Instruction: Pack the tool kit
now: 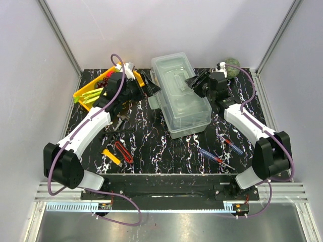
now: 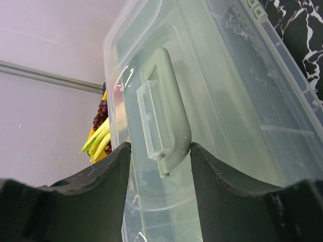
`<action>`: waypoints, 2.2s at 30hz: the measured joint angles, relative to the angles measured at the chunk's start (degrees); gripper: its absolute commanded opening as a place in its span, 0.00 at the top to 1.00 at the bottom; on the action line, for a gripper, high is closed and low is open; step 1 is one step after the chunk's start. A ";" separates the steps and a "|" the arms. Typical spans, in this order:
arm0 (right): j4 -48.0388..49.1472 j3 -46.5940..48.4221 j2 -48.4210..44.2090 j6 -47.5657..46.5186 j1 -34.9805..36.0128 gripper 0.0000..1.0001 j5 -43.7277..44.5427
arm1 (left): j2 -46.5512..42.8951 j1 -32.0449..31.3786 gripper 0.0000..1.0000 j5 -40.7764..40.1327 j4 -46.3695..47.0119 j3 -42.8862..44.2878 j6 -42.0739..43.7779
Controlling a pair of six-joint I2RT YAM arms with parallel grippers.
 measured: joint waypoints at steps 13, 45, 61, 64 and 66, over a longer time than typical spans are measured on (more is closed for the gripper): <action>3.56 2.36 2.54 -8.74 0.59 0.42 -0.33 | 2.21 0.00 0.01 2.19 0.09 -0.02 -0.02; -14.64 19.96 9.57 -16.33 0.72 1.00 -2.38 | -0.17 0.02 0.02 -5.22 -2.75 -2.32 2.29; -13.90 16.90 5.95 -7.67 -5.35 1.00 -6.10 | -0.68 0.00 0.07 -8.74 -3.37 -11.30 -2.49; -13.09 15.58 5.05 -6.49 -6.43 1.00 -7.32 | 1.33 -0.17 0.04 -6.91 -1.49 -11.28 -2.60; -12.39 14.73 4.68 -5.92 -6.82 1.00 -7.69 | 2.27 -0.68 0.03 -6.21 -0.90 -11.26 -2.03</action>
